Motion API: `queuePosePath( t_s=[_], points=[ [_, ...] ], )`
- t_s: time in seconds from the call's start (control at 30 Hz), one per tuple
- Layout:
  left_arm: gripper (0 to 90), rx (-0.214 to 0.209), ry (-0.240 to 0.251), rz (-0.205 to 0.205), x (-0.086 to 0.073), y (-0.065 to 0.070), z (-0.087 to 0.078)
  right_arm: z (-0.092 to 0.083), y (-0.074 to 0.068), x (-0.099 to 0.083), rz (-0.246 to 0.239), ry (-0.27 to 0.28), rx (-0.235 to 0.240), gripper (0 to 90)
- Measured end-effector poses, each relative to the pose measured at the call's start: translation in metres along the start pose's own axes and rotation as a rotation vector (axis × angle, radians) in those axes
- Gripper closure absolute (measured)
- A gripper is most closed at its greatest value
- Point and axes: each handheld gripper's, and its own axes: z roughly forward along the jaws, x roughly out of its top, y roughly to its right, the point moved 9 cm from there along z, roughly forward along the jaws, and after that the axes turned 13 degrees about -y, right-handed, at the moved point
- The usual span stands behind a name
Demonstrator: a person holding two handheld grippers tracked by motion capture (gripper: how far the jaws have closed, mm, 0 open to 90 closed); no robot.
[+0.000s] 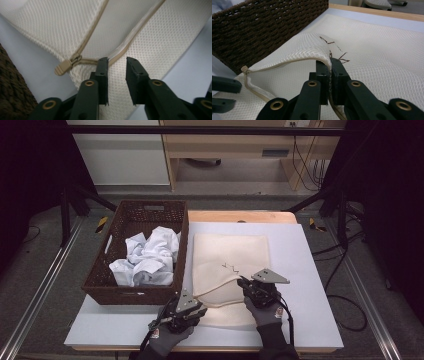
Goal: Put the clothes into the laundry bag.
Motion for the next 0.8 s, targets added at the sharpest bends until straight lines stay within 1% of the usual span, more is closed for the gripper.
queuePosePath(
  t_s=[0.03, 0.07, 0.13, 0.2, 0.27, 0.33, 0.43, 0.5, 0.53, 0.6, 0.67, 0.73, 0.8],
  points=[
    [63.5, -0.004, 0.006, 0.001, 0.002, 0.001, -0.003, 0.000, 0.000, 0.000, -0.001, -0.001, 0.000, 86.2],
    [58.0, -0.008, 0.016, 0.006, 0.005, 0.002, -0.007, 0.000, 0.000, -0.001, -0.001, -0.003, 0.001, 86.1],
    [56.3, -0.009, 0.038, 0.008, 0.010, 0.004, -0.014, 0.000, 0.001, -0.001, 0.000, -0.004, 0.001, 86.1],
    [50.3, -0.008, 0.052, 0.015, 0.015, 0.005, -0.020, 0.000, 0.001, -0.002, 0.002, -0.005, 0.002, 86.1],
    [47.0, -0.010, 0.075, 0.018, 0.019, 0.006, -0.027, 0.000, 0.001, -0.003, 0.004, -0.007, 0.004, 86.2],
    [44.2, -0.004, 0.085, 0.031, 0.025, 0.004, -0.037, 0.001, 0.001, -0.004, 0.006, -0.010, 0.006, 86.2],
    [40.6, 0.009, 0.095, 0.032, 0.031, -0.001, -0.048, 0.001, 0.001, -0.004, 0.009, -0.013, 0.009, 86.2],
    [39.6, 0.024, 0.112, 0.024, 0.036, -0.007, -0.058, 0.002, 0.001, -0.004, 0.008, -0.014, 0.009, 86.2],
    [38.9, 0.028, 0.125, 0.021, 0.040, -0.012, -0.065, 0.002, 0.001, -0.004, 0.009, -0.016, 0.010, 86.2],
    [38.2, 0.042, 0.139, 0.021, 0.044, -0.018, -0.074, 0.003, 0.001, -0.004, 0.008, -0.021, 0.010, 86.1],
    [37.2, 0.063, 0.161, 0.013, 0.051, -0.027, -0.086, 0.002, 0.002, -0.004, 0.009, -0.021, 0.011, 86.0],
    [37.1, 0.077, 0.172, -0.001, 0.057, -0.040, -0.095, 0.002, 0.002, -0.004, 0.008, -0.019, 0.010, 86.0],
    [36.6, 0.108, 0.164, -0.021, 0.060, -0.057, -0.102, 0.001, 0.002, -0.004, 0.010, -0.018, 0.011, 86.0]
  ],
)
